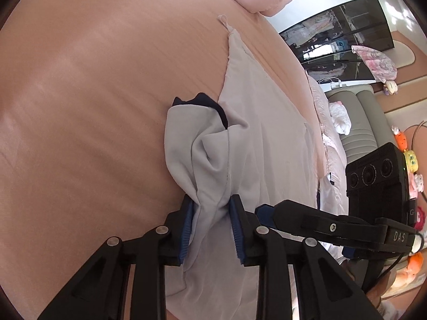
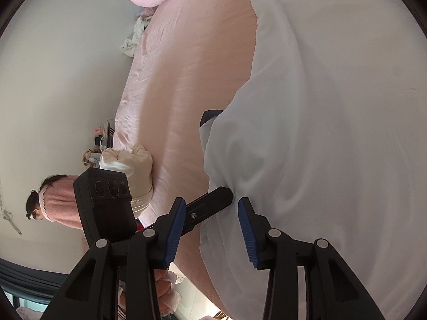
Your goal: Fold clothes
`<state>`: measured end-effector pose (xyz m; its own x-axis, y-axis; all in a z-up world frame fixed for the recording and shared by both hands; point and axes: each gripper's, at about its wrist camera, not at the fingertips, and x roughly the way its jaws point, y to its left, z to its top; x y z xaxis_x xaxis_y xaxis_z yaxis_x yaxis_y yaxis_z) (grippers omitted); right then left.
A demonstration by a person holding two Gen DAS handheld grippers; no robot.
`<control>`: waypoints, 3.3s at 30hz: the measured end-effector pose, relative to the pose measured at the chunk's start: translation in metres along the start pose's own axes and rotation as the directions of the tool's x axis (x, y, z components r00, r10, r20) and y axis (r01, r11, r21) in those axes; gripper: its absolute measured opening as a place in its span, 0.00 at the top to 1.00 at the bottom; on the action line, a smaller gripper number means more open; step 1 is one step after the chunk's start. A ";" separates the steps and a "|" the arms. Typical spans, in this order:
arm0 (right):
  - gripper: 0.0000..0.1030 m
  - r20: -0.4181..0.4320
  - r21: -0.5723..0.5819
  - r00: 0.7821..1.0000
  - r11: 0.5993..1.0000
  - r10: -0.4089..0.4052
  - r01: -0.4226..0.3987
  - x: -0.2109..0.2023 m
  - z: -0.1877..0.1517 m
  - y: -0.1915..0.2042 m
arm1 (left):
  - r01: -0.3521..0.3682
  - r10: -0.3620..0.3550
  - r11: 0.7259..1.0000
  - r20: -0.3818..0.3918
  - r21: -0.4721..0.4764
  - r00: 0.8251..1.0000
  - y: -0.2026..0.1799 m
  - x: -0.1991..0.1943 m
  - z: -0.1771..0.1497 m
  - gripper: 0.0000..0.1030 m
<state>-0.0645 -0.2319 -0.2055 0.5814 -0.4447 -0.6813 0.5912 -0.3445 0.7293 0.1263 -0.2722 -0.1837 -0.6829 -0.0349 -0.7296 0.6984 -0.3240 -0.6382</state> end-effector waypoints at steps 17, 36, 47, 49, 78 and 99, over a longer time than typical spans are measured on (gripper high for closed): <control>0.61 -0.009 0.048 0.999 0.998 -0.046 0.047 -0.010 0.014 -0.010 | 0.016 -0.012 0.969 -0.019 0.248 1.000 -0.056 0.007 -0.010 0.79; 0.69 -0.023 0.020 0.986 0.986 -0.167 0.167 -0.004 0.004 -0.059 | -0.033 0.031 0.999 -0.143 -0.010 0.989 0.010 -0.006 0.017 0.50; 0.66 0.006 -0.047 0.986 0.984 -0.169 0.170 -0.005 -0.004 -0.053 | 0.042 -0.052 0.993 -0.094 -0.106 0.994 0.004 0.022 0.025 0.54; 0.66 0.006 -0.036 0.986 0.986 -0.165 0.165 -0.007 -0.004 -0.054 | 0.013 -0.019 0.998 -0.087 -0.062 0.996 -0.004 0.024 0.024 0.81; 0.36 0.139 -0.040 0.903 0.908 -0.407 0.416 -0.130 -0.066 -0.089 | -0.347 0.368 0.873 0.004 0.343 0.930 -0.050 -0.025 0.022 0.90; 0.36 0.144 -0.267 0.874 0.832 -0.465 0.486 -0.079 -0.090 -0.023 | -0.175 0.196 0.978 -0.216 0.111 0.957 -0.001 -0.011 -0.007 0.89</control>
<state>-0.0733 -0.1146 -0.1740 0.1528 -0.3477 -0.9251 0.9237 -0.2825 0.2587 0.1346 -0.2649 -0.1768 -0.4703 0.1069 -0.8760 0.7793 -0.4155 -0.4691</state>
